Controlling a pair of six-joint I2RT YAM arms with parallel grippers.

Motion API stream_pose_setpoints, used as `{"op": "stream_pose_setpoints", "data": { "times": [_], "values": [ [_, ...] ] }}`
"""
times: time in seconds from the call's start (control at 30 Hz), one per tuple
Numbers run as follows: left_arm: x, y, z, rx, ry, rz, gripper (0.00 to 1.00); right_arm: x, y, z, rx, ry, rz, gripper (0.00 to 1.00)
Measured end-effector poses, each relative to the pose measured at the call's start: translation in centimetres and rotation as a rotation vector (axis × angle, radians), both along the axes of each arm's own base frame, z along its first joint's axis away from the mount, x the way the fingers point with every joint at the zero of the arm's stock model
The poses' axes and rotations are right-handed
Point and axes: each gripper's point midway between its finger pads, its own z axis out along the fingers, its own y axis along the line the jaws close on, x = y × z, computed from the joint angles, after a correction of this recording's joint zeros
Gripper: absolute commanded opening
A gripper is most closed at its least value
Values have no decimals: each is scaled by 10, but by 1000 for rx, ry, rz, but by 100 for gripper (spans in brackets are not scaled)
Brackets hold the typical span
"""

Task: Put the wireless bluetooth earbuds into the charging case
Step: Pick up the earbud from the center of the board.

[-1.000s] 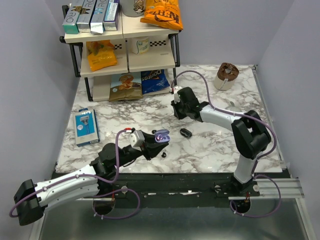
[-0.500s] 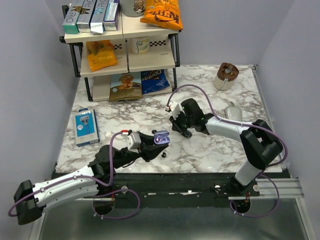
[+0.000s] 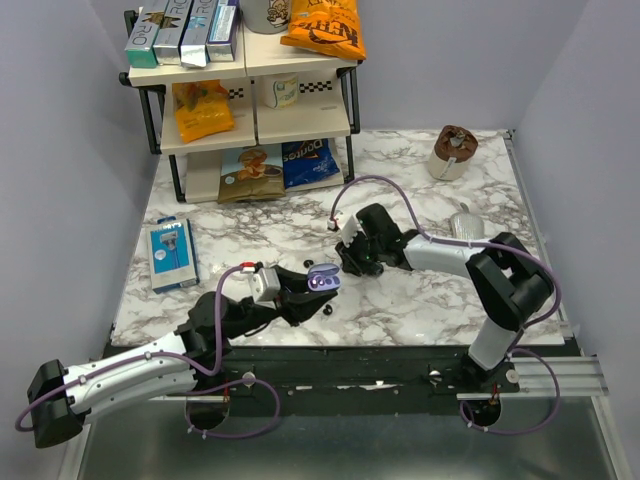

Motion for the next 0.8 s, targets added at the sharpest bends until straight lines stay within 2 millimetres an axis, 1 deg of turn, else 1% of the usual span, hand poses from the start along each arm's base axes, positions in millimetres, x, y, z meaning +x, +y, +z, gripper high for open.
{"op": "stream_pose_setpoints", "data": {
  "times": [0.1, 0.17, 0.27, 0.37, 0.43, 0.5, 0.57, 0.67, 0.8],
  "values": [
    [0, 0, 1, -1, -6, 0, 0, 1, -1, 1, -2, -3, -9, 44],
    [-1, 0, 1, -1, -9, -2, 0, 3, -1, 5, 5, -10, -22, 47],
    [-2, 1, 3, -5, -16, -1, 0, 7, 1, 28, 50, -48, -49, 50],
    [-2, 3, 6, -14, -23, 2, 0, 10, 6, 61, 117, -105, -79, 51],
    [-3, 4, 7, -17, -26, 4, 0, 12, 11, 79, 158, -136, -114, 47],
    [-3, 4, 7, -17, -25, 4, 0, 13, 15, 87, 185, -124, -164, 43],
    [-3, 4, 6, -14, -22, 8, 0, 13, 19, 87, 192, -80, -237, 40],
    [-1, 4, 2, 0, -10, 16, 0, 15, 26, 82, 181, -3, -352, 38],
    [0, 5, -2, 12, 0, 28, 0, 12, 36, 67, 117, 64, -446, 37]
  ]
}}
